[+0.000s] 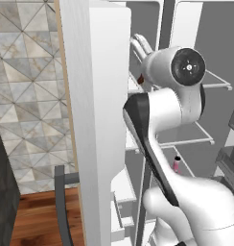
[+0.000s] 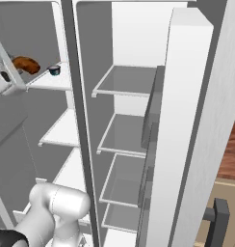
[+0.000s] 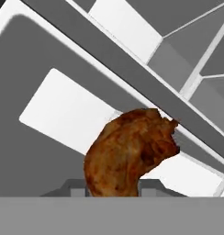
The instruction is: Pick up the frozen chicken drumstick from the freezer, place it on any shelf in the fridge, and close the fridge and freezer doors when done.
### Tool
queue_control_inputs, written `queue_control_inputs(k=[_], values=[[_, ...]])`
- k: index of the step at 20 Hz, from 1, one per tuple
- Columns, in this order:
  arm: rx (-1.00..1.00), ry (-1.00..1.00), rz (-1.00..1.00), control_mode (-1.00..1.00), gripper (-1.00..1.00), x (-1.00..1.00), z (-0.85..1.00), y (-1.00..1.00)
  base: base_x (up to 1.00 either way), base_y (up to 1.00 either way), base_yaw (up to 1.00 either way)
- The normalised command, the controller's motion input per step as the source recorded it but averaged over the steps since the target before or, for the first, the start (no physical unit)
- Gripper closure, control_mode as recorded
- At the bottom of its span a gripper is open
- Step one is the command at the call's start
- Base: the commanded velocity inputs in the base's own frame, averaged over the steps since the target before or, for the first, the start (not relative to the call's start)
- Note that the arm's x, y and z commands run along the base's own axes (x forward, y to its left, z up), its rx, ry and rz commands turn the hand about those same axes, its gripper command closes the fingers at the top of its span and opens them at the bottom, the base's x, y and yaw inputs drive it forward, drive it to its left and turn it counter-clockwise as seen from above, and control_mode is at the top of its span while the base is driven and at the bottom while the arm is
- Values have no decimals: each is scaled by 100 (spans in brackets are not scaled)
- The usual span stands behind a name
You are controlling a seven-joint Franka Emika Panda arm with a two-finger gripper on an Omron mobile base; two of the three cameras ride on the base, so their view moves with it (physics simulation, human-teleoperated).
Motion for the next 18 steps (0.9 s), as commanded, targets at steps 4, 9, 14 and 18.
queue_control_inputs(k=[4, 9, 14, 18], values=[[3, 34, -1, -100, 100, -100, -30, -61, 0, 0, 0], [0, 31, -2, -100, 100, -100, -91, -87, 0, 0, 0], [0, 16, -1, -100, 100, -100, -85, -100, 0, 0, 0], [0, 0, 7, -100, 100, -26, -9, -100, 0, 0, 0]])
